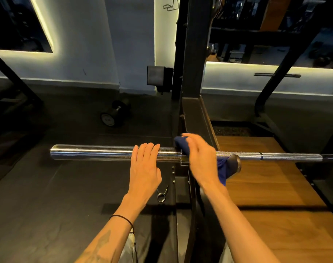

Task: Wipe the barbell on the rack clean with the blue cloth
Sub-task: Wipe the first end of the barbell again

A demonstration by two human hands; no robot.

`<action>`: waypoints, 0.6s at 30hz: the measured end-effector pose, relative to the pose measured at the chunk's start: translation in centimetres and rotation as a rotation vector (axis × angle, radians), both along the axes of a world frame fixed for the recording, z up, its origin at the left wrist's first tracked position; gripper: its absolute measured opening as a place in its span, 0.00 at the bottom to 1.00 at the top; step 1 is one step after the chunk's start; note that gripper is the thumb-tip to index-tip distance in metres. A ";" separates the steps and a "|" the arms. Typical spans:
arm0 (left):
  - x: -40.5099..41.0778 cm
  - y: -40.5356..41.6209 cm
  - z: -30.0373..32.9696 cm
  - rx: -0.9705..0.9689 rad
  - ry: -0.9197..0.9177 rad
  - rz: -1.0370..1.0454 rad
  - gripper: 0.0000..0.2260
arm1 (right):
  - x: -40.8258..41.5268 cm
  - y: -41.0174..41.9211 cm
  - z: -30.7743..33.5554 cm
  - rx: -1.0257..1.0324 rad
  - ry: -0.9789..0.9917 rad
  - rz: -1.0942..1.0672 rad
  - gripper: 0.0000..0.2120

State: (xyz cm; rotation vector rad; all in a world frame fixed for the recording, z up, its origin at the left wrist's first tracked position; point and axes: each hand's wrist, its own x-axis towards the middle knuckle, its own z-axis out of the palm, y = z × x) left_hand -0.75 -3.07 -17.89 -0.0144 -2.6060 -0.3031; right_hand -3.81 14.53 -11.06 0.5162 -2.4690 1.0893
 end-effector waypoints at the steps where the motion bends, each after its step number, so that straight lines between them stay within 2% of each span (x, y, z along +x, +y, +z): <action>1: -0.1 0.0 0.0 -0.002 -0.003 -0.001 0.32 | -0.3 -1.3 -0.8 0.207 0.026 0.013 0.15; 2: -0.2 0.1 0.0 -0.002 -0.006 -0.005 0.32 | -0.9 -2.6 -2.0 0.395 0.034 0.006 0.15; 3: -0.3 0.1 0.0 -0.002 -0.008 -0.008 0.31 | -1.2 -3.7 -2.9 0.489 0.034 -0.010 0.15; 6: -0.4 -0.5 0.2 0.006 -0.008 -0.042 0.28 | -1.9 -4.2 -3.4 0.524 0.123 0.008 0.10; 8: -0.4 -1.6 0.9 -0.020 -0.013 -0.116 0.25 | -2.3 -2.8 -3.2 0.582 0.182 0.004 0.14; 10: -0.8 -2.9 2.1 -0.008 -0.041 -0.145 0.24 | -2.6 -1.6 -3.1 0.569 0.170 -0.005 0.16; 13: -2.2 -7.4 3.8 0.048 -0.135 0.046 0.27 | -2.5 -1.7 -3.7 0.499 0.159 -0.016 0.07; 15: -2.4 -11.5 4.2 -0.084 -0.221 0.159 0.30 | -2.0 -1.9 -4.3 0.425 0.171 -0.036 0.06; 18: -2.2 -14.6 3.5 -0.202 -0.242 0.138 0.28 | -0.9 -2.1 -5.3 0.374 0.227 -0.082 0.12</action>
